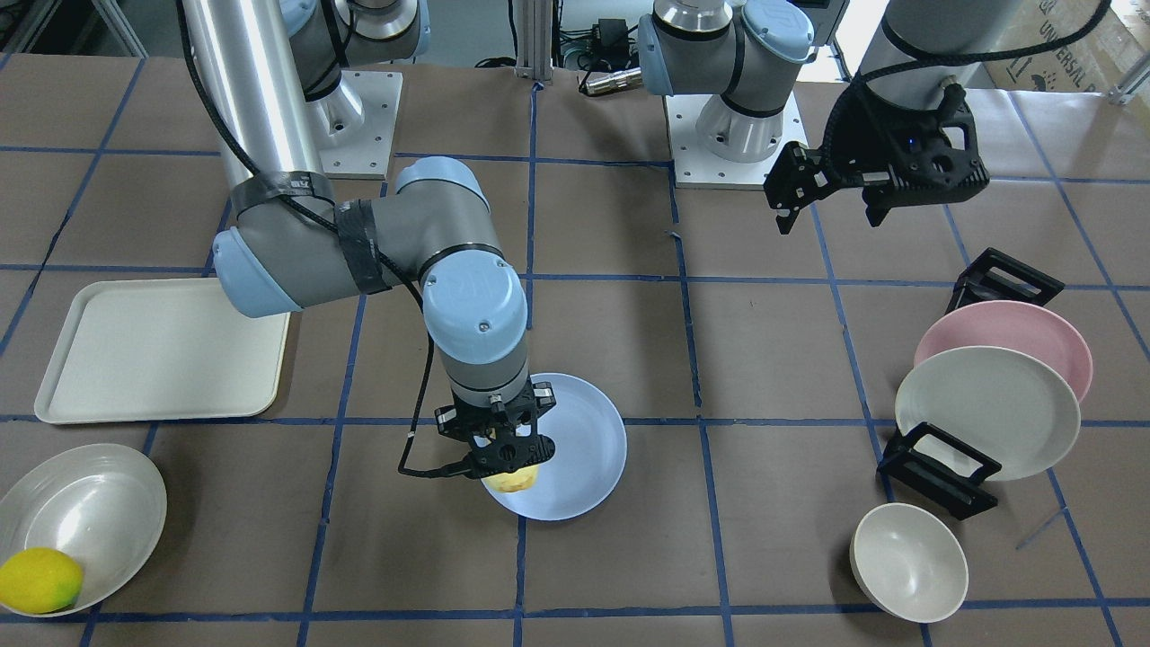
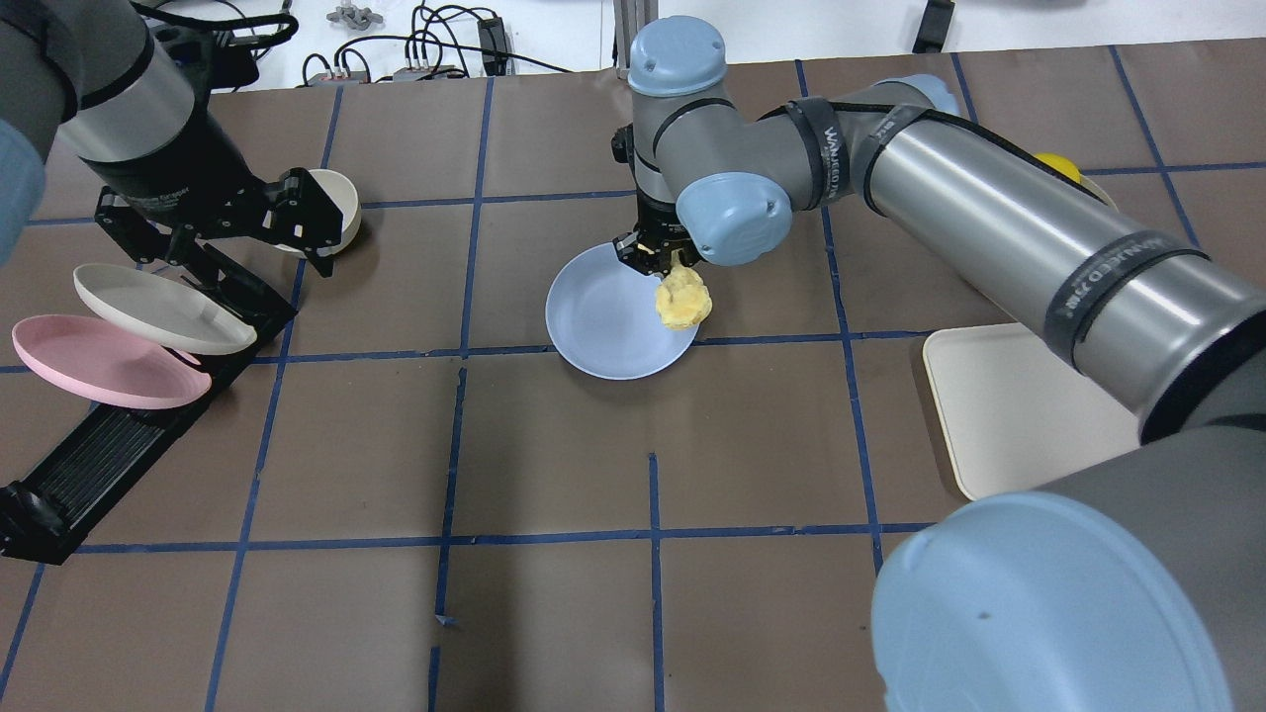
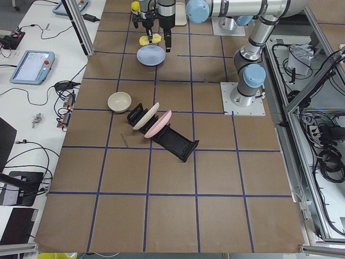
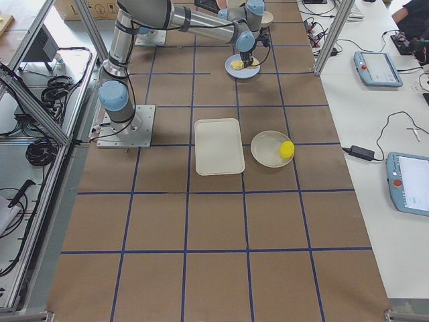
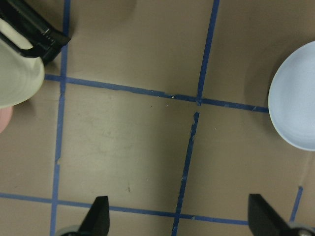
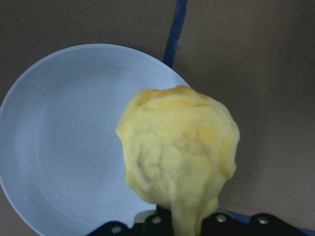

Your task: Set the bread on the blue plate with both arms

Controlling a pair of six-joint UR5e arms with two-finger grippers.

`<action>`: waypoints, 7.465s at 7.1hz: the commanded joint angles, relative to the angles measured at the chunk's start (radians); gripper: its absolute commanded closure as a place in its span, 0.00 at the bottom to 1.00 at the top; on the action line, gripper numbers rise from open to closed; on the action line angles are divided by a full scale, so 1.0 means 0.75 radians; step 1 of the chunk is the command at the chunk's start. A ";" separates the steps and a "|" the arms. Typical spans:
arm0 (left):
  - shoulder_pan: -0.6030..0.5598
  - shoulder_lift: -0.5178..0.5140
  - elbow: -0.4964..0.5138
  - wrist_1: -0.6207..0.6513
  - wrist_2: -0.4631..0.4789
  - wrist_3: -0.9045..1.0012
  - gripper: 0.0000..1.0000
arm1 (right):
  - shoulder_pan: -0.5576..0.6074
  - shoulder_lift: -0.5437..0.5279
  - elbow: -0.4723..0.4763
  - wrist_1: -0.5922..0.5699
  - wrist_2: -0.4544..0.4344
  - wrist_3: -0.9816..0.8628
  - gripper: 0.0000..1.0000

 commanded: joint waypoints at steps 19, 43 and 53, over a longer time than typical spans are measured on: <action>0.001 -0.080 0.133 -0.034 -0.063 -0.013 0.00 | -0.556 -0.614 0.243 0.549 -0.079 -0.421 0.00; -0.003 -0.082 0.129 -0.030 -0.063 -0.017 0.00 | -0.369 -0.692 0.188 0.513 -0.004 -0.358 0.00; -0.003 -0.078 0.133 -0.030 -0.071 -0.017 0.00 | -0.356 -0.690 0.204 0.515 -0.006 -0.350 0.00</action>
